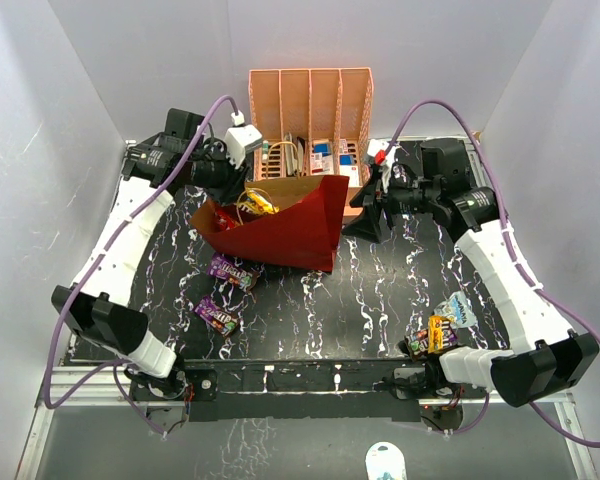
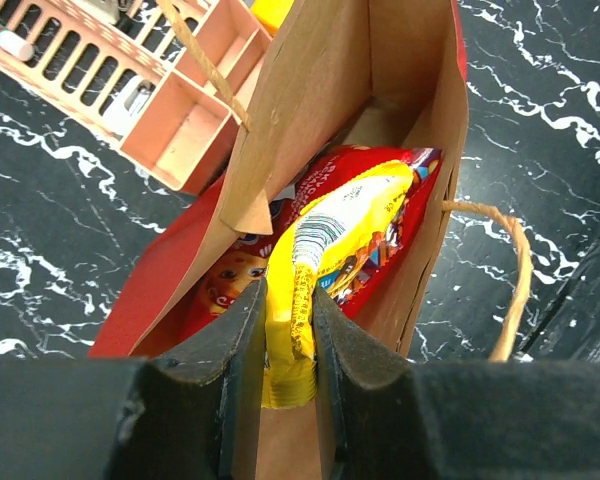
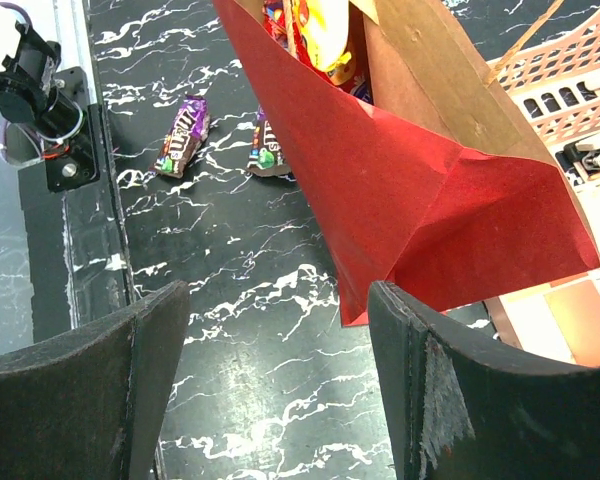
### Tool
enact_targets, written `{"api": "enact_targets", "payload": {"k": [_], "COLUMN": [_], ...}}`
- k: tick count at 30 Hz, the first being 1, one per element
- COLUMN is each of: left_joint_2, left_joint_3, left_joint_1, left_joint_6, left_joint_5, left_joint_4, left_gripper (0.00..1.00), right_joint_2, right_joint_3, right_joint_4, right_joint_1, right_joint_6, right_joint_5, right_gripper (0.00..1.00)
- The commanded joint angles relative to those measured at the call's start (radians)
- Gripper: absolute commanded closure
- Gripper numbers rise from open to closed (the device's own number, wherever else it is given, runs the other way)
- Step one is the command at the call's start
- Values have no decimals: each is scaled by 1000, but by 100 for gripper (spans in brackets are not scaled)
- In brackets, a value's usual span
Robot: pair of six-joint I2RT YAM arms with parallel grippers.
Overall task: Place the snacks into the paper bag
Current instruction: Place the snack in the paper bag.
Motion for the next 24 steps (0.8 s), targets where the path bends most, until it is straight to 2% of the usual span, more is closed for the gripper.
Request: {"api": "enact_targets", "payload": {"k": [1,10,14,20,24], "left_joint_2": [-1,37,54,24,19], "left_joint_3": [-13,-37,-34,-17,-16], "left_joint_1": [-17,-127,-170,-173,-173], "left_joint_6": [-68,-79,-66,-55,-50], "left_joint_5": [74,74,47,-31,-52], "left_joint_4": [55,80,63,70,74], "left_gripper": [93,87,77,60,55], "right_joint_2": [-38,-50,-57,-58,-45], "right_joint_3": [-4,-26,-28,-37,-40], "right_joint_4": [58,73,77,83,103], "right_joint_1": [-11,-36,-44,-51,-55], "right_joint_6": [16,30,35,39,63], "right_joint_5": [-23,-42,-47,-53,-58], "right_gripper": [25,25,25,24,24]}}
